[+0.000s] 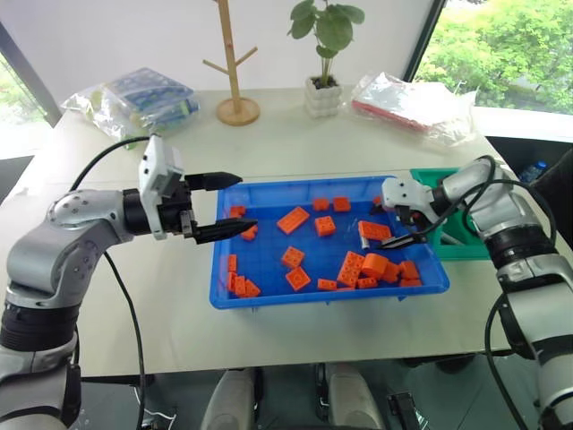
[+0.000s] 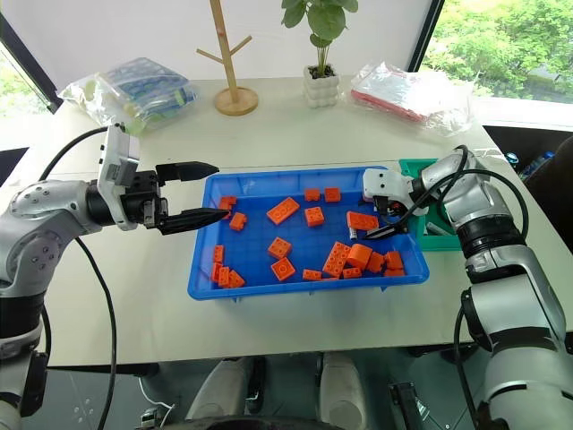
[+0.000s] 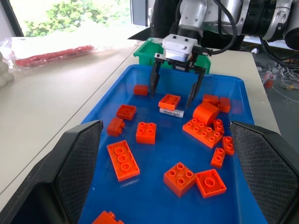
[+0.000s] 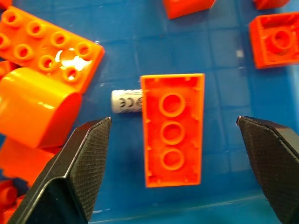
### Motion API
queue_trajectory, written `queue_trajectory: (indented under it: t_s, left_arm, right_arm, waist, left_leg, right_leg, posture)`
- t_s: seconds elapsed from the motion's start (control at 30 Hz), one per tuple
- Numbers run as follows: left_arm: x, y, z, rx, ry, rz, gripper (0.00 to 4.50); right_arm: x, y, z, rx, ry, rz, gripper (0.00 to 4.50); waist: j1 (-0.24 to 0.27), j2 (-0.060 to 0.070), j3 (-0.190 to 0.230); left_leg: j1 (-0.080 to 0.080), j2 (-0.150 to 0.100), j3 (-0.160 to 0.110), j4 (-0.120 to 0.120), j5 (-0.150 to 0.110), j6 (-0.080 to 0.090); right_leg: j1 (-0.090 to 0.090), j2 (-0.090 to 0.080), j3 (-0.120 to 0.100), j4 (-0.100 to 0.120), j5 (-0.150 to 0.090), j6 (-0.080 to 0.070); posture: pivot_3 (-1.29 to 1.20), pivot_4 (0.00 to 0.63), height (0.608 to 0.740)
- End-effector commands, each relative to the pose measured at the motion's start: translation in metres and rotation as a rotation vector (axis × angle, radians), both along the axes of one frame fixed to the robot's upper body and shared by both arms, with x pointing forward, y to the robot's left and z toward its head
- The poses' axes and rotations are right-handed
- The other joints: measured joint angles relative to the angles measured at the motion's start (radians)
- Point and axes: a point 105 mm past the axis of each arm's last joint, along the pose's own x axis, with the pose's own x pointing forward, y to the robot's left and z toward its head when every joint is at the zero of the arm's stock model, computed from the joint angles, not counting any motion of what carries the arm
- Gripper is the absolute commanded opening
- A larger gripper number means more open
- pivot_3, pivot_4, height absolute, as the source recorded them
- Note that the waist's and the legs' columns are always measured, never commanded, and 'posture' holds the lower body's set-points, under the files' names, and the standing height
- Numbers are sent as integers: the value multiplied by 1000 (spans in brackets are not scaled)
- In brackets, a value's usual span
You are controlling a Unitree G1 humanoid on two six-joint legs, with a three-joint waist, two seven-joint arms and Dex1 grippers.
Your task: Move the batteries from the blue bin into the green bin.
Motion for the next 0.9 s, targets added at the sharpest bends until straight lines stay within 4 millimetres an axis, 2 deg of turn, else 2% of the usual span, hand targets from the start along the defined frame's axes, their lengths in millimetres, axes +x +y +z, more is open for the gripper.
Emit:
queue_trajectory:
  t_s: [0.03, 0.1, 0.23, 0.33, 0.43, 0.67, 0.77, 0.9]
  left_arm:
    - [-4, 2, 13, -8, -55, 3, 4500]
    - [-3, 2, 13, -9, -57, 5, 4500]
    - [-2, 2, 13, -12, -61, 6, 4500]
    - [-1, 1, 13, -16, -61, 5, 4500]
    - [0, -1, 12, -19, -61, 0, 4500]
    - [0, -2, 14, -22, -63, -4, 4500]
    - [-1, -2, 14, -20, -62, -2, 4500]
    - [-3, -1, 13, -19, -56, 4, 4500]
  right_arm:
    - [0, 3, 6, 6, -9, 22, 2587]
    - [4, 6, 13, 11, -36, 18, 1518]
    - [8, 16, 34, 50, -77, 36, 1518]
    - [14, 39, 60, 136, -121, 53, 1518]
    - [15, 70, 71, 209, -135, 88, 1518]
    - [3, 103, 61, 230, -111, 149, 1518]
    - [-4, 98, 48, 183, -89, 122, 1518]
    - [-6, 92, 47, 232, -59, -97, 1518]
  waist:
    - [1, 0, 0]
    - [1, 0, 0]
    - [-1, 0, 0]
    - [-5, 1, 1]
    - [-6, 1, 1]
    - [6, 1, 1]
    - [5, 1, 1]
    - [2, 1, 1]
  left_leg:
    - [0, 0, 0, 0, 0, 0]
    - [0, 0, 0, 0, 0, 0]
    - [0, 0, 0, 0, 0, 0]
    - [0, 0, 0, 0, 0, 0]
    - [0, 1, 0, -1, 0, 0]
    - [-1, -1, -1, -1, 0, 0]
    - [-2, -1, -2, -1, 0, 0]
    - [-2, -1, -2, -1, 0, 0]
  right_leg:
    - [0, 0, 0, 0, 0, 0]
    - [0, 0, 0, 0, 0, 0]
    - [0, 0, 0, 0, 0, 0]
    - [-1, 0, 0, 0, 0, 0]
    - [-1, 1, 0, 1, 0, 0]
    - [-1, -1, 0, 0, 0, 0]
    - [-1, -1, 0, 0, 0, 0]
    - [-3, -1, 0, 1, 0, 0]
  posture:
    - [0, 150, 692]
    - [0, 150, 692]
    - [0, 150, 692]
    - [0, 150, 692]
    - [0, 150, 692]
    - [0, 150, 692]
    - [0, 150, 692]
    - [0, 150, 692]
